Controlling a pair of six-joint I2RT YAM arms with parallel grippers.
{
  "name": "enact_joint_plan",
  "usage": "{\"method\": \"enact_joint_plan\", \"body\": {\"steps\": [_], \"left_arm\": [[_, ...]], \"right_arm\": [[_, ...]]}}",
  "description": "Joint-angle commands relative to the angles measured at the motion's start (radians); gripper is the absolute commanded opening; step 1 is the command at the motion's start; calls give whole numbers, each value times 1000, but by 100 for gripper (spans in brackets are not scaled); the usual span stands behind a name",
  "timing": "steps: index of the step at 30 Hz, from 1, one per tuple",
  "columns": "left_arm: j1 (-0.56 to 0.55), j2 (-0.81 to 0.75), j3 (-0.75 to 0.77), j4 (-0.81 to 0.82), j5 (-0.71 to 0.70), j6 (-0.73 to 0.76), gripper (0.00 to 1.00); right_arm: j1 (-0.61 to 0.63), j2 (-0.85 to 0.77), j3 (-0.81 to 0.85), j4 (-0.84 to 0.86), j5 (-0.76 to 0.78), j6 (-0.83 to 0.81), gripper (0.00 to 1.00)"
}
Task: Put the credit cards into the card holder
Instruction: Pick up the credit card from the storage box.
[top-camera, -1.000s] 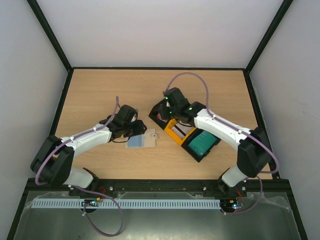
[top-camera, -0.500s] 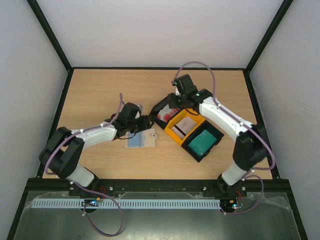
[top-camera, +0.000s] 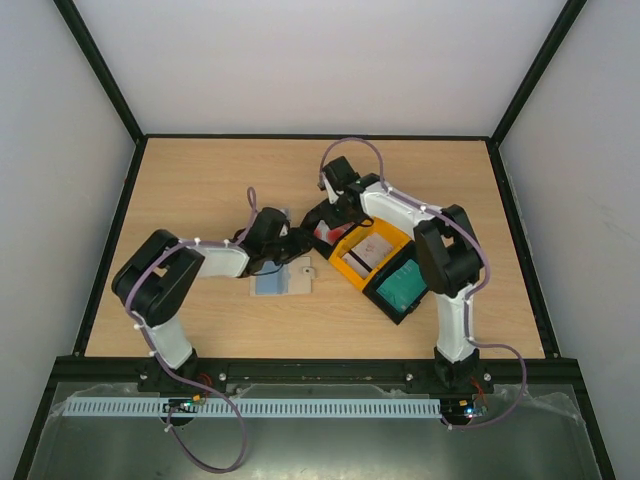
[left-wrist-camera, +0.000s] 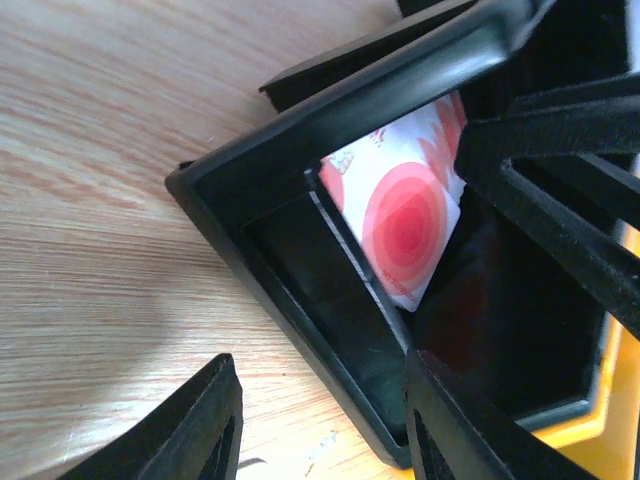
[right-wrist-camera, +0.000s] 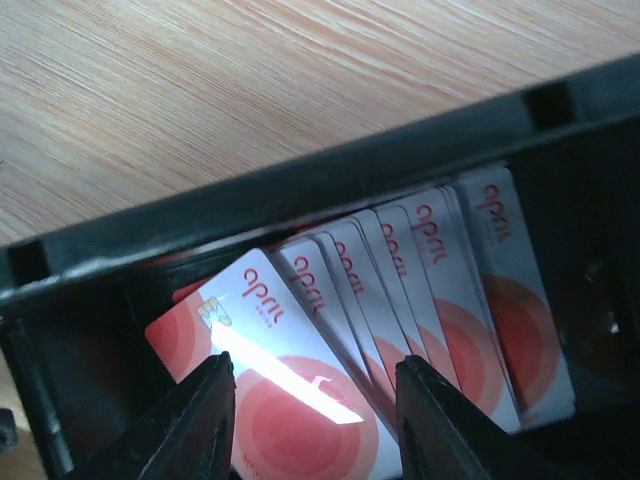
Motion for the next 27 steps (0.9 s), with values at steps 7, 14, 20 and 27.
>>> {"method": "enact_joint_plan", "body": {"steps": [7,14,20,27], "left_arm": [[22,80,15,120,47,-22,43],[26,104,23,93,43,-16,34],[26,117,28,79,45,-13,32],[26,123,35,70,42,-10,31]], "right_arm": [[-3,113,109,-65,-37,-156,43],[-3,159,103,-89,-61,-191,43],[-3,141,55,-35,-57,-204,43],[-3,154,29,-3,32,-189,48]]}}
